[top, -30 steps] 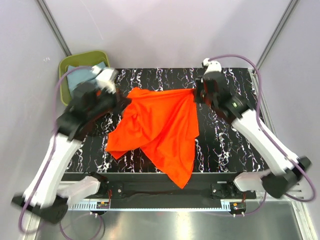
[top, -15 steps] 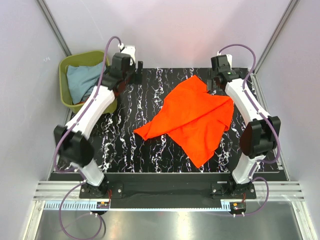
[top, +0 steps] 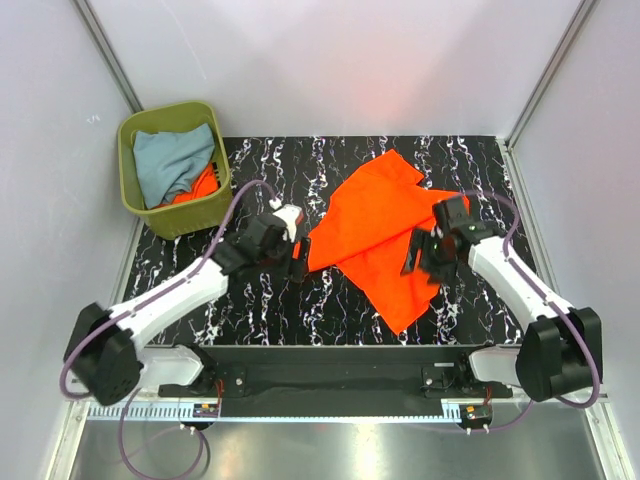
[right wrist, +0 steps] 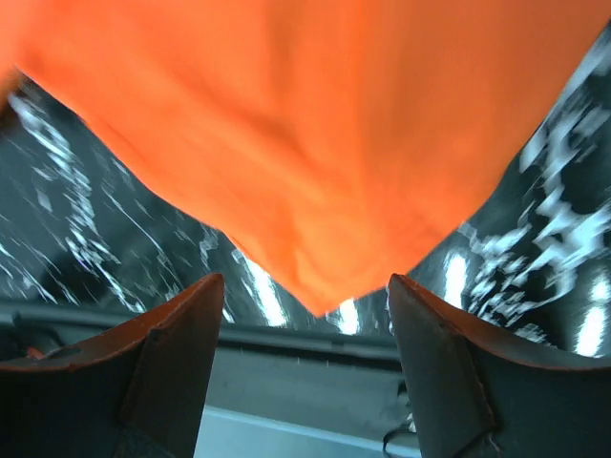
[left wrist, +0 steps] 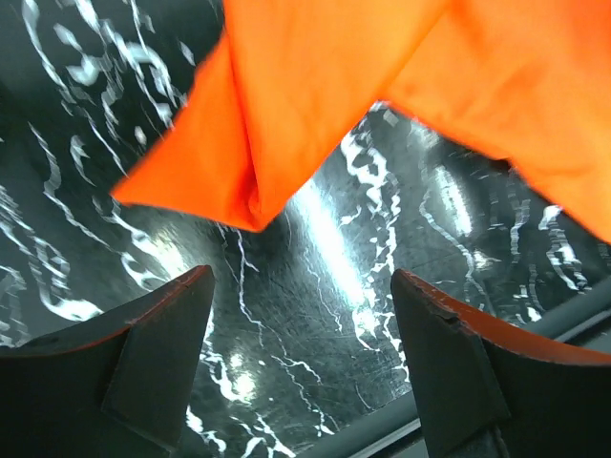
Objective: Fold and stack the t-shirts
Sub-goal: Flatten the tshirt out
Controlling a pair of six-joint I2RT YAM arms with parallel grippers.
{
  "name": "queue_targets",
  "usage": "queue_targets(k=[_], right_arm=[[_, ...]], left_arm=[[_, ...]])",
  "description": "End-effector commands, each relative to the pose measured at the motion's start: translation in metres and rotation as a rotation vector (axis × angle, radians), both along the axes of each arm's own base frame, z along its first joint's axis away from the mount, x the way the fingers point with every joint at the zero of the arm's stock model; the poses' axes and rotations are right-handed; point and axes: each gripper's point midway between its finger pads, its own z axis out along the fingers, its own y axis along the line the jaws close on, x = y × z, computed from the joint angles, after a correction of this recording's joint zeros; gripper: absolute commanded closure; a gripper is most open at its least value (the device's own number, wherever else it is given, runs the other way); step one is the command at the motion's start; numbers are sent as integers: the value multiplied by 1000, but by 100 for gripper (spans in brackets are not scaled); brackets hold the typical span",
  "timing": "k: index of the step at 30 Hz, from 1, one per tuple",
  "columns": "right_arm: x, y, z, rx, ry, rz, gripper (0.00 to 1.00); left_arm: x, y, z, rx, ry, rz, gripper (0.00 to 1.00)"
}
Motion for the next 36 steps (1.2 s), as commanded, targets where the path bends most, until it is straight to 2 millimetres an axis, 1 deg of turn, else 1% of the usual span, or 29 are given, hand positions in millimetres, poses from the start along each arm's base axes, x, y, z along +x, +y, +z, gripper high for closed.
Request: queue_targets(k=[1, 2, 4, 5, 7, 8, 10, 11, 12, 13, 14, 15, 16, 17, 18, 20, 21, 22, 23, 24, 25, 27, 28, 29, 30, 31, 33, 35, 36], right_arm=[[-23, 30, -9, 178, 73, -29, 23], [-26, 28, -13, 168, 83, -37, 23], [-32, 27, -18, 164, 103, -44, 21], [-40, 24, -24, 147, 131, -62, 21], [-48, 20, -29, 131, 157, -105, 21], [-54, 15, -32, 110, 174, -123, 20], [-62, 11, -38, 95, 191, -167, 21], [-65, 7, -42, 80, 197, -187, 21], [-66, 6, -45, 75, 206, -211, 23], [-69, 4, -50, 66, 216, -220, 26], [-65, 2, -53, 55, 205, -233, 27], [-62, 2, -56, 49, 211, -243, 32], [-58, 2, -58, 44, 204, -251, 33], [-51, 2, -59, 43, 189, -257, 33], [-50, 2, -65, 28, 211, -268, 33], [-44, -2, -67, 1, 209, -284, 33], [-44, -4, -68, -10, 213, -297, 33], [-45, -7, -70, -23, 212, -307, 32], [-45, -12, -72, -46, 201, -327, 32], [-45, -14, -72, -56, 193, -338, 32], [-46, -16, -73, -63, 196, -342, 32], [-42, -24, -76, -105, 179, -362, 33], [-36, -23, -75, -105, 159, -365, 34], [-32, -27, -75, -122, 142, -370, 36], [-28, -28, -77, -135, 135, -375, 37], [-20, -29, -75, -137, 110, -382, 39], [-10, -32, -75, -153, 76, -376, 44], [3, -36, -71, -167, 26, -391, 51], [5, -39, -70, -188, 14, -384, 65]], left_arm=[[30, -7, -1, -18, -48, 119, 21], [33, -7, -14, 16, -28, 121, 21], [39, -12, -20, 41, -22, 94, 21], [41, -14, -34, 71, 8, 85, 20], [48, -20, -37, 84, 11, 65, 20], [50, -20, -47, 108, 34, 64, 19], [56, -23, -50, 109, 38, 62, 19], [57, -25, -59, 114, 59, 57, 19], [60, -27, -59, 110, 61, 58, 20], [62, -27, -61, 109, 67, 55, 21], [65, -28, -67, 113, 77, 53, 26], [68, -30, -67, 107, 74, 45, 29], [71, -29, -66, 104, 73, 45, 33], [74, -29, -69, 105, 75, 44, 44], [79, -31, -66, 99, 68, 41, 52], [87, -29, -61, 88, 63, 37, 67], [91, -31, -54, 75, 50, 32, 81], [95, -28, -46, 72, 32, 34, 87], [99, -28, -37, 66, 18, 38, 98], [101, -27, -30, 63, 11, 43, 100], [103, -26, -23, 54, -2, 48, 100], [103, -25, 2, 21, -38, 52, 100], [101, -26, 18, -5, -62, 48, 100], [99, -25, 27, -13, -73, 49, 100], [96, -29, 36, -46, -75, 28, 100], [90, -33, 48, -87, -78, 16, 100], [81, -41, 56, -143, -52, -7, 100], [75, -45, 61, -180, -37, -14, 100], [72, -47, 63, -202, -23, -15, 100]])
